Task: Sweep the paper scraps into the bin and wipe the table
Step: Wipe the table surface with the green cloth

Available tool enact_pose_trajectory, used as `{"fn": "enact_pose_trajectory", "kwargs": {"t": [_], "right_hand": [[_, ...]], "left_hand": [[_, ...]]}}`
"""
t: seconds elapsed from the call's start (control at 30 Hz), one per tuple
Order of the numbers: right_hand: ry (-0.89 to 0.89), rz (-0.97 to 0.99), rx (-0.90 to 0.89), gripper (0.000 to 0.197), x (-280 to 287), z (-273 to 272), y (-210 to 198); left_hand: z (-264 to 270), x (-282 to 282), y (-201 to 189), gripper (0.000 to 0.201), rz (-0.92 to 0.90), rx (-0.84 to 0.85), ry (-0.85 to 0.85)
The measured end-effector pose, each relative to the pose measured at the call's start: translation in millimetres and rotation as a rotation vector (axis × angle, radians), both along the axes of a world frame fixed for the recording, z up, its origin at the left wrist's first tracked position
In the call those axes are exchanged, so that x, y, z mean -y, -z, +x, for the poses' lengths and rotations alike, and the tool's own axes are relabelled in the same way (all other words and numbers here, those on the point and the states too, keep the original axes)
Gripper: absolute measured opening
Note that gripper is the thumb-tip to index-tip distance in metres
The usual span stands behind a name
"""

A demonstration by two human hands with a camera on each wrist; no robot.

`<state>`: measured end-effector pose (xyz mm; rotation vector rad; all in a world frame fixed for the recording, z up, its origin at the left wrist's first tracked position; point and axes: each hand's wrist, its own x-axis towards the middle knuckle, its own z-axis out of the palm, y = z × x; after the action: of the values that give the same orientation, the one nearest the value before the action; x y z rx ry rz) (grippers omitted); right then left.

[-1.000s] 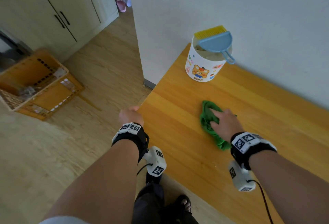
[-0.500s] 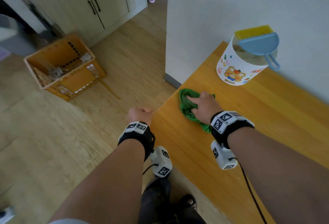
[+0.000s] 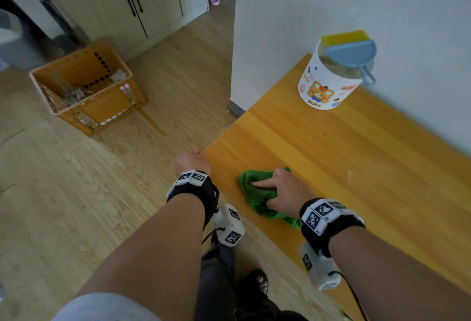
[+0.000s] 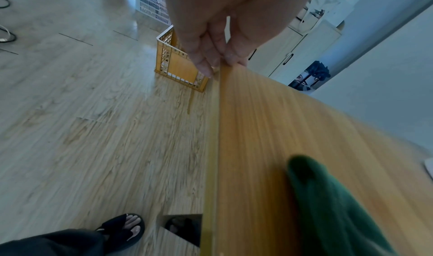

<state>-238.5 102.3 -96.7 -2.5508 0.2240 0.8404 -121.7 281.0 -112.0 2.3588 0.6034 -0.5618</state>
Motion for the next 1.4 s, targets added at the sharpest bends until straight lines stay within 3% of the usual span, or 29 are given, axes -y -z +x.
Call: {"fn": "enact_pose_trajectory", "kwargs": {"t": [0.17,0.3,0.6,0.83,1.13,1.4], "right_hand": [[0.289,-0.055,0.066,0.054,27.1,-11.8,6.5],[0.385,-0.135,0.129,0.055,35.2,16.9,12.0],[0.251,-0.186,0.125,0.057,15.7,99.6,16.1],[0.043,-0.098,0.097,0.061,-26.5,121.7,13.0],[-0.212,-0.008,0.011,0.067,-58.8,80.7,0.8],[-0.193,0.014,-0.049,0.071,-30.5,-0.5,-1.6]], "left_hand": [[-1.1,1.1,3.8,0.043,-0.051,0.062,-0.021],[6.4,-11.2,2.9,0.041,-0.103,0.068,-0.038],[29.6,-31.8,13.8,0.032,-0.292,-0.048,-0.165],[35.2,-46.4,21.6,0.027,-0.379,-0.077,-0.240],[8.4,-43.5,21.9,0.025,-0.366,-0.058,-0.233],[-34.7,-7.6,8.6,0.040,-0.002,0.027,-0.024]]}}
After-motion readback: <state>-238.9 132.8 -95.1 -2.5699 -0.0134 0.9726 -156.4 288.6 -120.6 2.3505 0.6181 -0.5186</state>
